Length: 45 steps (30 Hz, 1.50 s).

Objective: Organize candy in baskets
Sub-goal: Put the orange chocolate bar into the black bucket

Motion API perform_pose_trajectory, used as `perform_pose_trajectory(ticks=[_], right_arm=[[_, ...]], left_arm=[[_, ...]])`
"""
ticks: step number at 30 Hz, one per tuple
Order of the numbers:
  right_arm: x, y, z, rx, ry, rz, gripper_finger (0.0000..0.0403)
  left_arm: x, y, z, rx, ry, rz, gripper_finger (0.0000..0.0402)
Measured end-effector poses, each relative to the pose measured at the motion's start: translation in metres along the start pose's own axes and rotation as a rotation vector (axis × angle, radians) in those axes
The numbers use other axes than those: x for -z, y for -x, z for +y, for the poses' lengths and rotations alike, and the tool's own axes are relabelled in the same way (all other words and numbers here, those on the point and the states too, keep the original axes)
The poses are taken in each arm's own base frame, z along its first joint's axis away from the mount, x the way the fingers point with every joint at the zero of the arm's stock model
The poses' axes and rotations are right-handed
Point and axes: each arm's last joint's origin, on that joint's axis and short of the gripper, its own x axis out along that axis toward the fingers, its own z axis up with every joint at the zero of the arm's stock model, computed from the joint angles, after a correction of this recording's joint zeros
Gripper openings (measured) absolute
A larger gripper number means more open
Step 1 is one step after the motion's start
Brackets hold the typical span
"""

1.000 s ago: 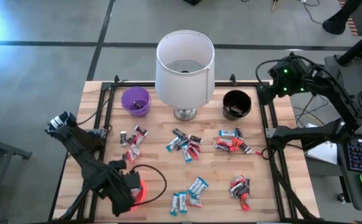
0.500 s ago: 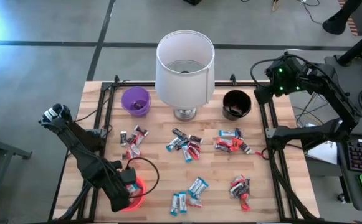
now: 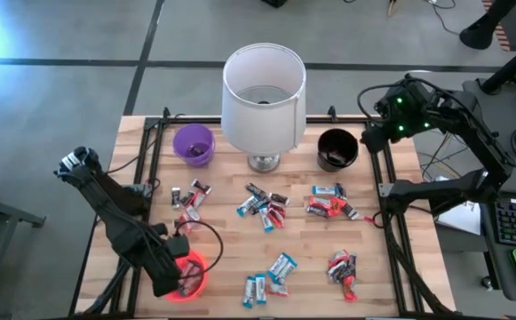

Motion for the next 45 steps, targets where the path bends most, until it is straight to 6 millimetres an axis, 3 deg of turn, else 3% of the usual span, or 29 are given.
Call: perform_pose_trajectory(ticks=[9,16,22,30,45], right_arm=[[-0.001,-0.008,0.009,-0.058,-0.031,0.061,0.0183],[0.001,-0.023,0.029,-0.089,-0.01,0.131,0.0183],[0.003,-0.042,0.061,-0.15,0.051,0.167,0.0183],[0.012,-0.08,0.1,-0.06,0.171,0.237,0.0183],[0.05,-0.149,0.185,-0.136,0.379,0.285,0.0183]], left_arm=[[0.006,0.034,0.024,0.017,0.005,-0.202,0.0126],[0.013,0.061,0.048,0.04,0.021,-0.373,0.0125],[0.019,0.073,0.067,-0.005,0.017,-0.425,0.0125],[0.025,0.08,0.081,-0.029,0.011,-0.418,0.0125],[0.03,0.084,0.093,-0.088,-0.05,-0.395,0.0125]])
